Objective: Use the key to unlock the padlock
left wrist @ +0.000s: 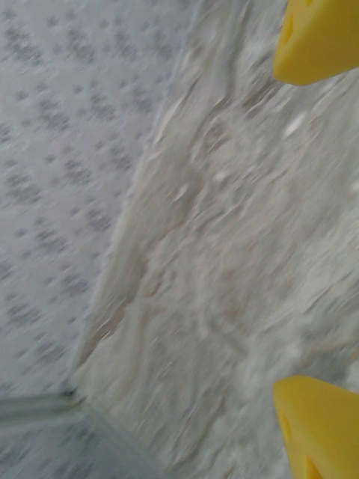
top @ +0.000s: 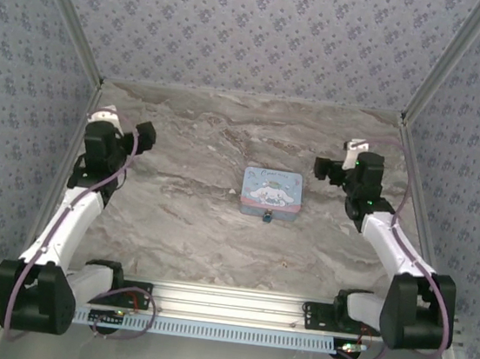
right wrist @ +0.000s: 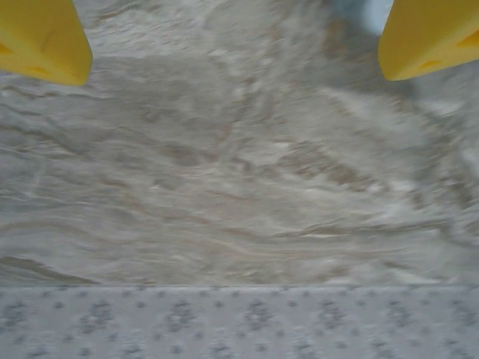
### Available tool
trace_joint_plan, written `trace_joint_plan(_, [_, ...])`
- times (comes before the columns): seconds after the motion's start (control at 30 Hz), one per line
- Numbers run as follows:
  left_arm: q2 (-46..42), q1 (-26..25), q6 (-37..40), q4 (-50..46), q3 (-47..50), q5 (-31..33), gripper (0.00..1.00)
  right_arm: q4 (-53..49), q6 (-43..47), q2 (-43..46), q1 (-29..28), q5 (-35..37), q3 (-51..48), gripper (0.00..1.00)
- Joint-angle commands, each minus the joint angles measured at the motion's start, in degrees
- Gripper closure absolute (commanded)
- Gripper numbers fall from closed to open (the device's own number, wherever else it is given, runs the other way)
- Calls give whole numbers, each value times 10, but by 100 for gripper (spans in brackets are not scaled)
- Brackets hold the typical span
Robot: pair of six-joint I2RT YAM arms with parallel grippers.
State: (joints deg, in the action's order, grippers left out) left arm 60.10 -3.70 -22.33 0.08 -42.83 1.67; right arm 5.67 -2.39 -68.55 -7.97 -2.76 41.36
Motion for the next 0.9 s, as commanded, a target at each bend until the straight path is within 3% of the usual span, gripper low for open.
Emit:
trace_joint_plan(0.0, [-15,-56,-81,-102,18,-49,1,-127,-34,43,-62,1,21,0])
trace_joint_plan(0.13, [-27,-134,-127,-66,52,-52,1,-209,-70,75,-140,29,26,3])
trace_joint_plan(0.33, [-26,-213,-169,-27,87,-27,1,-414,-151,81,-257,108,62,19])
trace_joint_plan(0.6, [-29,-223,-166,-7,99,-4,0,-558,-283,77,-363,76,36,32])
trace_joint_plan(0.87, [-12,-223,-156,17,87,-1,1,-521,-310,19,-382,-8,-11,36])
